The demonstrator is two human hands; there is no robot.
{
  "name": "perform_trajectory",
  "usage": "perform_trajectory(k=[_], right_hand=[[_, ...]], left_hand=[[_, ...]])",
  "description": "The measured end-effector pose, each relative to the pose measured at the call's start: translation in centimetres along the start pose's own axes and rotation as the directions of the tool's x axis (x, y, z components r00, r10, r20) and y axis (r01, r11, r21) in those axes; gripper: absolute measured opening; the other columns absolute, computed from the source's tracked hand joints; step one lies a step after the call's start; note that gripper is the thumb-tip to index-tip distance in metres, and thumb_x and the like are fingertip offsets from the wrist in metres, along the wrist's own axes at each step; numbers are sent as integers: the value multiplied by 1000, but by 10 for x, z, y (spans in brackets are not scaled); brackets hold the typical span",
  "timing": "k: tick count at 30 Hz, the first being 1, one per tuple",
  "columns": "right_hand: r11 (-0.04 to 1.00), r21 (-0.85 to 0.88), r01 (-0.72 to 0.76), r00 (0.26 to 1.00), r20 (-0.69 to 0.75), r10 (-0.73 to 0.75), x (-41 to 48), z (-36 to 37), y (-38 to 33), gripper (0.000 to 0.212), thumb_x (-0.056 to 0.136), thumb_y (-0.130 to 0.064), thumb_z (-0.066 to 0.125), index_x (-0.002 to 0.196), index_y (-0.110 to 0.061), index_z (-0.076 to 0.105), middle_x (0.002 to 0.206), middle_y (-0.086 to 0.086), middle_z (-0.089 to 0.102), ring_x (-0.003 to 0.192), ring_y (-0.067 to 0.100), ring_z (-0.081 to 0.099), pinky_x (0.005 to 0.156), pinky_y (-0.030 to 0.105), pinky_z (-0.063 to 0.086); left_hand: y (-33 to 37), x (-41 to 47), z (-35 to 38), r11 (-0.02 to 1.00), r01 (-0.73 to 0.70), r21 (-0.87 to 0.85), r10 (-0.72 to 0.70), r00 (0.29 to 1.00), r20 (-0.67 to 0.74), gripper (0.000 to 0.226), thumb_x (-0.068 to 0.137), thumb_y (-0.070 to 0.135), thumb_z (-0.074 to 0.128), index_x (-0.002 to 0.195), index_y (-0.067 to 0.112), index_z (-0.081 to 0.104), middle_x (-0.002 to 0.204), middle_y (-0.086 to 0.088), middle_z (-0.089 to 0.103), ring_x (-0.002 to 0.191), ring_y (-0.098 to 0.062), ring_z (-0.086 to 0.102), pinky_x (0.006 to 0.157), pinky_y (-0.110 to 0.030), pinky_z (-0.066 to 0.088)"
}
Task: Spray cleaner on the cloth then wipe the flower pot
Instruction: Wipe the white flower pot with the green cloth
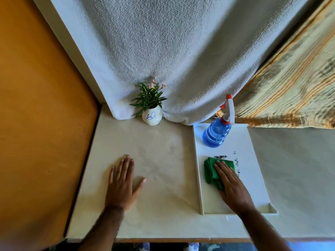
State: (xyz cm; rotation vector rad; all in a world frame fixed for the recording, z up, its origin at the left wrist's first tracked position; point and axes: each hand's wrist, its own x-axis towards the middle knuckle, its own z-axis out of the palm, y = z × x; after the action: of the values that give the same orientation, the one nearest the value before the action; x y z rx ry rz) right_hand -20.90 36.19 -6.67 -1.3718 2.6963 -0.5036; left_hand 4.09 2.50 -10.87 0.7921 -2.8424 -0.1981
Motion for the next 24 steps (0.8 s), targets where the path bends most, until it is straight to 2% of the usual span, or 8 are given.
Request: perform_trajectory(k=[3, 7, 10, 12, 14, 16, 19, 24], right_hand=[[999, -39, -14, 999, -49, 12, 4, 4, 0, 83, 76, 13, 76, 150, -3, 41, 155, 12, 43, 146, 24, 35, 123, 37, 24], [987, -10, -158, 985, -71, 157, 4, -2, -14, 81, 73, 22, 69, 147, -7, 49, 151, 10, 50, 135, 33, 53, 110, 47, 41], [987, 62, -148, 973, -169, 157, 16, -19, -38, 74, 73, 21, 72, 141, -4, 56, 144, 14, 58, 127, 34, 60, 106, 41, 43], [994, 111, -22, 977, -208, 45, 34, -29, -61, 61, 84, 16, 61, 141, -4, 56, 146, 13, 56, 133, 29, 54, 113, 34, 40], [979, 141, 145, 971, -211, -113, 59, -29, -87, 44, 101, -1, 42, 143, -4, 54, 149, 12, 53, 140, 26, 47, 119, 35, 33], [940, 140, 310, 941, -183, -283, 91, -19, -111, 43, 110, -16, 30, 144, -4, 53, 150, 12, 52, 142, 28, 44, 121, 39, 31], [860, 33, 509, 855, -131, -501, 139, 6, -138, 41, 110, -17, 36, 144, -5, 54, 149, 15, 53, 142, 32, 46, 120, 45, 33], [744, -108, 659, 738, -99, -668, 215, 26, -158, 39, 102, -5, 44, 137, -1, 60, 141, 22, 59, 135, 39, 53, 116, 51, 38]], left_hand=[[-1, 0, 2, 1000, -1, 3, 1, 1000, 7, 85, 97, 65, 44, 160, 8, 37, 169, -14, 35, 155, -31, 36, 123, -58, 33], [-1, -1, 2, 1000, -3, 5, 3, 1000, 3, 85, 97, 65, 46, 160, 8, 37, 169, -14, 35, 155, -30, 36, 123, -59, 34], [-1, 0, 1, 1000, 1, 2, -1, 1000, 14, 86, 97, 66, 45, 161, 9, 36, 170, -14, 34, 156, -30, 34, 124, -59, 32], [-1, 1, 2, 1000, 1, -3, -1, 1000, 15, 86, 97, 65, 46, 160, 8, 36, 170, -14, 34, 156, -30, 34, 124, -59, 32], [-2, 0, 3, 1000, -2, -8, 2, 1000, 10, 85, 97, 65, 47, 160, 8, 37, 170, -14, 34, 156, -30, 35, 123, -59, 32], [-2, -1, 3, 1000, -9, -9, 9, 1000, 3, 85, 97, 64, 47, 160, 7, 38, 169, -14, 35, 155, -31, 36, 123, -59, 32], [-2, -1, 3, 1000, -12, -11, 12, 1000, 3, 87, 97, 66, 46, 160, 7, 37, 169, -15, 35, 155, -31, 36, 124, -58, 32], [-2, -1, 4, 1000, 12, 1, -12, 999, 47, 89, 97, 69, 43, 163, 9, 31, 172, -13, 30, 157, -31, 32, 124, -58, 32]])
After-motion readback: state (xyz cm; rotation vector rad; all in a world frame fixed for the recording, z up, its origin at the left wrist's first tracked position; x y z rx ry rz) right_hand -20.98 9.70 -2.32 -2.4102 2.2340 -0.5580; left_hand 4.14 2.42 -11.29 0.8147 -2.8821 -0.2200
